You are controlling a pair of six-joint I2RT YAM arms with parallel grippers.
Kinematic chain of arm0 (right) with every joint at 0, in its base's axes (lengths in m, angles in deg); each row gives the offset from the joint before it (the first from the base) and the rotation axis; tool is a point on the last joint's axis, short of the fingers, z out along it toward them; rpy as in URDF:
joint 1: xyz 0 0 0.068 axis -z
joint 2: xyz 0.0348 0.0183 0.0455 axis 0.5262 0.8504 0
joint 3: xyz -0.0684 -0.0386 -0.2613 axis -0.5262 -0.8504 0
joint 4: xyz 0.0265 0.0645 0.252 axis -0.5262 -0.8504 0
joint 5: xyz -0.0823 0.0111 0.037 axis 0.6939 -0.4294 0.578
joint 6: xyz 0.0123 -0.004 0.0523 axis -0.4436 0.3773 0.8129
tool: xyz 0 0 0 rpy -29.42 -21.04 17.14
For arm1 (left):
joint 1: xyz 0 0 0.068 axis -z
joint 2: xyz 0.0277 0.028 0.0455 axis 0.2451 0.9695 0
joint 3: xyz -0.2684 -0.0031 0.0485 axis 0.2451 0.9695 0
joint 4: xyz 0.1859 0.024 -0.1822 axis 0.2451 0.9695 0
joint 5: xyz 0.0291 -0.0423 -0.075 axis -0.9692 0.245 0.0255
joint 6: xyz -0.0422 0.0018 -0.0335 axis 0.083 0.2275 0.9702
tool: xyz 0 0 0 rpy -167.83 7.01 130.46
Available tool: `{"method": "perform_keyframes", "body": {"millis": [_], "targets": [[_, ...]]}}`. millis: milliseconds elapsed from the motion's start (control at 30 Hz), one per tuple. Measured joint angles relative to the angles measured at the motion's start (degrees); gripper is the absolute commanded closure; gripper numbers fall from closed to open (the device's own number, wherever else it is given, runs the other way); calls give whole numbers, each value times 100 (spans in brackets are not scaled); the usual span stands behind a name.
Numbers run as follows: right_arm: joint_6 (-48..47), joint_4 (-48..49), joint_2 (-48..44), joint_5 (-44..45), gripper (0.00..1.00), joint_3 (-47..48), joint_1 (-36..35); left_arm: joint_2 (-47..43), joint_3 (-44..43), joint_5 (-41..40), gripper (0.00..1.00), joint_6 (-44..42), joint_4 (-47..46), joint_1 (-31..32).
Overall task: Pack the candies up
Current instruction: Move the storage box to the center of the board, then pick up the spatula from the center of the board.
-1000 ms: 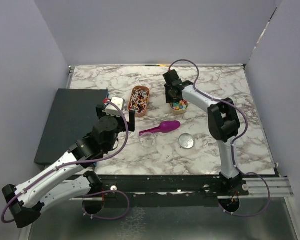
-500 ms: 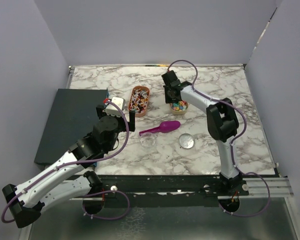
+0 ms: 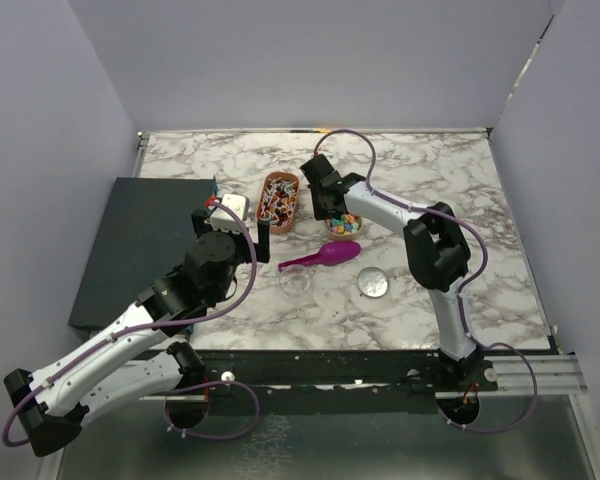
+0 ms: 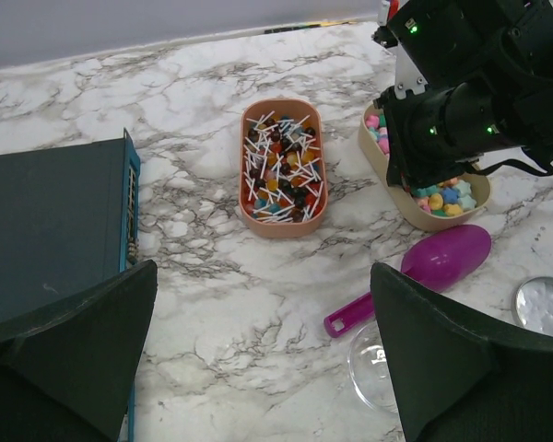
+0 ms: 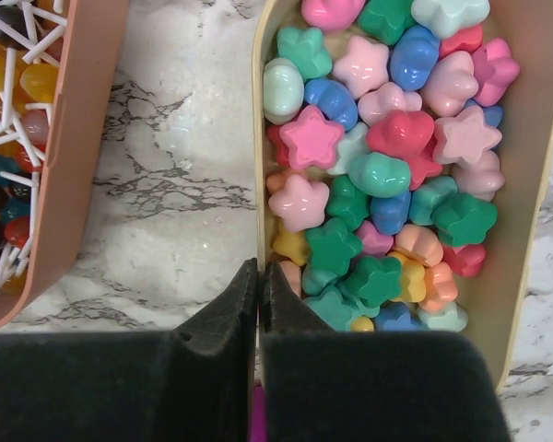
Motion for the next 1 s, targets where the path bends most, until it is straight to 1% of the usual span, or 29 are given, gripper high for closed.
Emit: {"method": "perform_keyframes", "body": {"millis": [100, 133, 200, 367, 500, 633, 733, 867, 1000], "targets": [[66, -9, -2, 11, 72, -2, -70, -7, -28, 0, 1, 0, 9, 2], [85, -17, -4, 24, 68, -2, -81, -9, -37, 0, 1, 0, 11, 0], [114, -31, -11, 59, 63, -7, -101, -24, -44, 0, 1, -2, 13, 0], [129, -81, -282, 179, 59, -162, -140, -42, -48, 0, 1, -9, 15, 0], [79, -87, -772, 243, 56, -345, -225, -42, -48, 0, 1, -15, 15, 0], [-181, -74, -1338, 210, 54, -533, -422, -44, -48, 0, 1, -15, 15, -2], [-533, -70, -1572, -48, 50, -588, -529, -44, -48, 0, 1, -15, 15, -22], [-1064, -63, -1644, -525, 47, -728, -590, -76, -48, 0, 1, -17, 15, -24], [-1556, -118, -1620, -1086, 46, -918, -588, -131, -48, 0, 1, -17, 15, -26]]}}
